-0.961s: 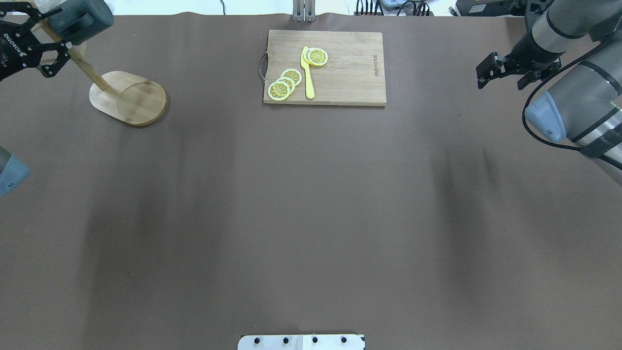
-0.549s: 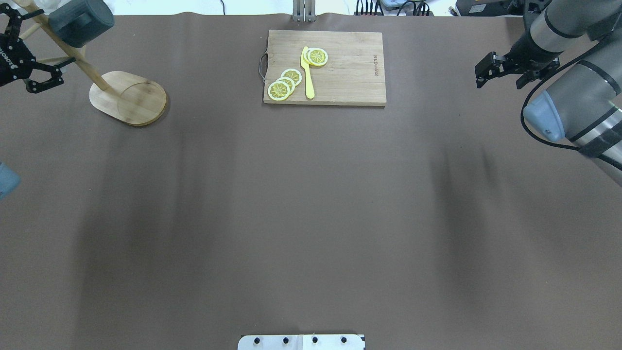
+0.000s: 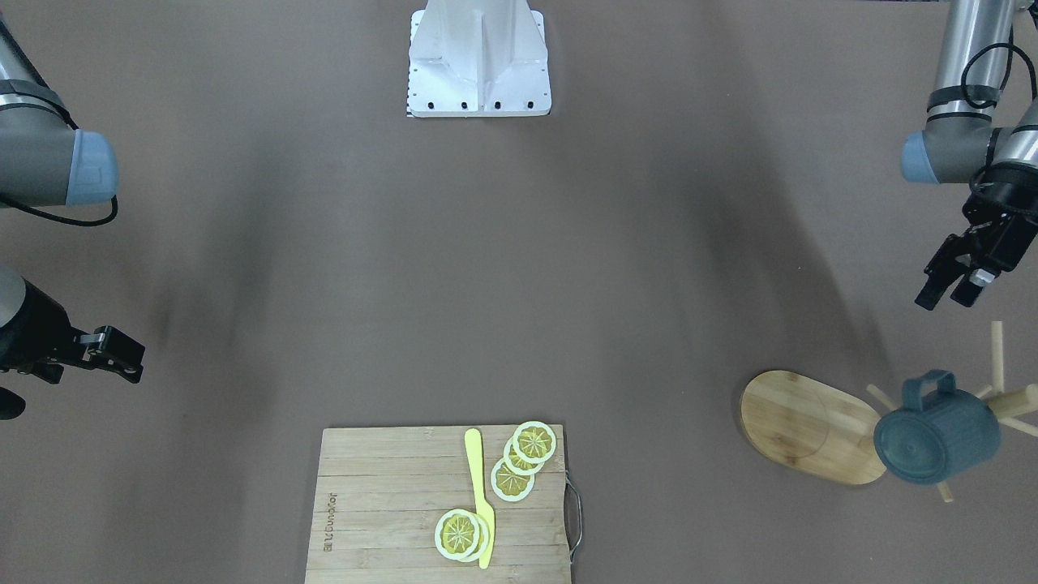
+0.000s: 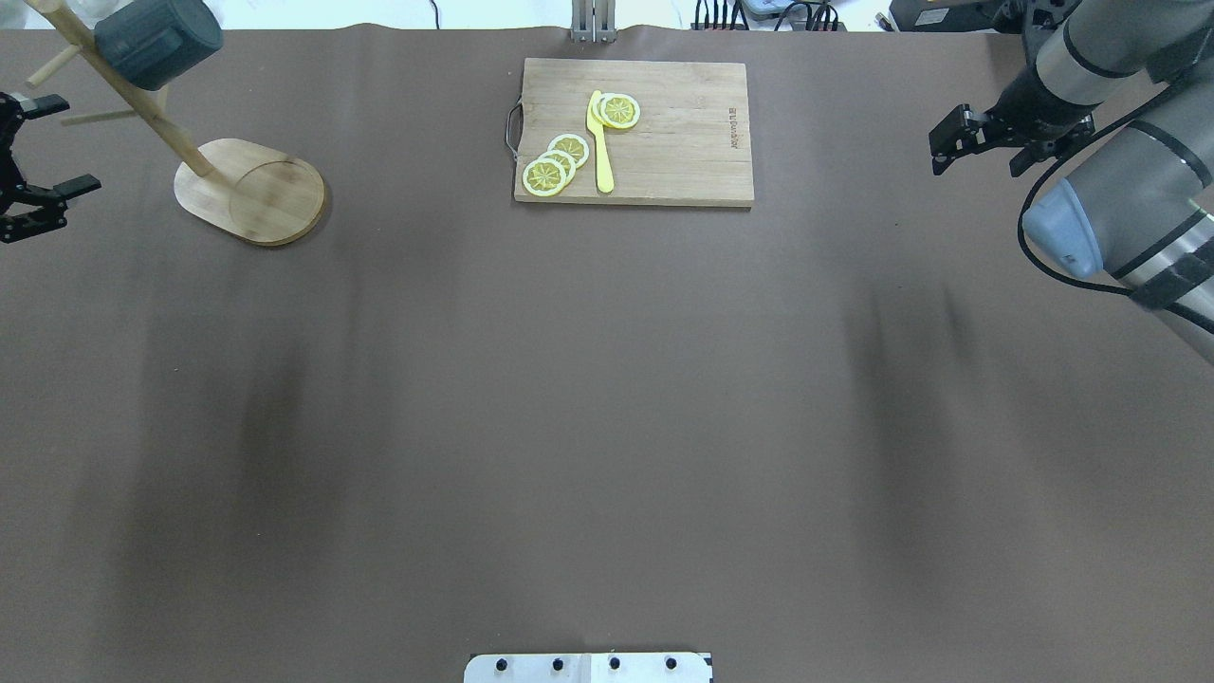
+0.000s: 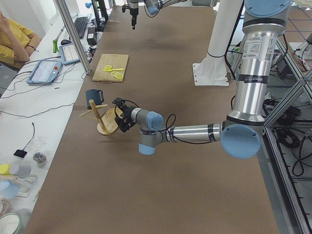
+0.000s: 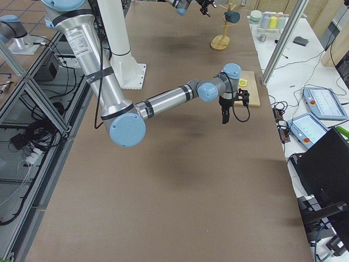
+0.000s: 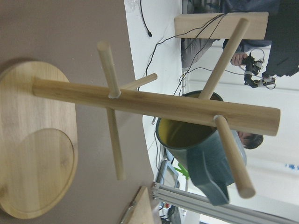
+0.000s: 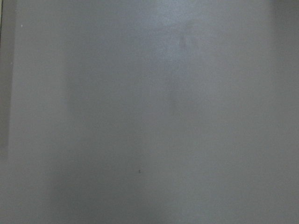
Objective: Hang cup on storage rack
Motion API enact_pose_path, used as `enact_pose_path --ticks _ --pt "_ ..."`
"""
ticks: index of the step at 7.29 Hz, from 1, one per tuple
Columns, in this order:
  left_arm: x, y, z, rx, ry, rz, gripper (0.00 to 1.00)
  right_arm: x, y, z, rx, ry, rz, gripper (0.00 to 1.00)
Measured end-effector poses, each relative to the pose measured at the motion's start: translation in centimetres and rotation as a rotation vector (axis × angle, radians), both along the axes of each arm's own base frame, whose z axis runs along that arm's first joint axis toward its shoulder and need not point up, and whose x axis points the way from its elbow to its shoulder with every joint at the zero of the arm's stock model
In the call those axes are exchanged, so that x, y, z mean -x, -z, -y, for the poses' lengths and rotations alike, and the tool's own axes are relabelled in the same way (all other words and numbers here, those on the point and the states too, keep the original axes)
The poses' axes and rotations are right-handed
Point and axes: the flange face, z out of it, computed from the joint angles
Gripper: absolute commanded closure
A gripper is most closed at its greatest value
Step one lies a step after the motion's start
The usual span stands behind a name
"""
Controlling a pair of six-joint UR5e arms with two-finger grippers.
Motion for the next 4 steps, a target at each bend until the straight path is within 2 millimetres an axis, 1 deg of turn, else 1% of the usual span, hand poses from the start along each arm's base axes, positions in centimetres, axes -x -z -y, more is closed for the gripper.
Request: enact_pose_path --ticks 1,2,3,4 --pt "1.8 -1.4 -0.9 -0.089 -0.011 0.131 0.02 0.0 -0.1 0.0 0.001 0.001 -0.002 0.00" --pt "3.0 -3.0 -1.9 -0.174 -0.017 0.272 0.02 0.0 -0.2 0.2 -0.005 -0.002 -0.005 0.00" --pt "3.6 -4.4 -2.4 -0.235 -0.021 0.406 0.02 -0.3 -0.2 0.3 -0.023 -0.010 -0.013 0.00" --pt "4.2 -5.7 -2.0 -0.282 -0.026 0.564 0.02 -0.9 -0.3 0.6 -0.046 -0.027 -0.023 0.00"
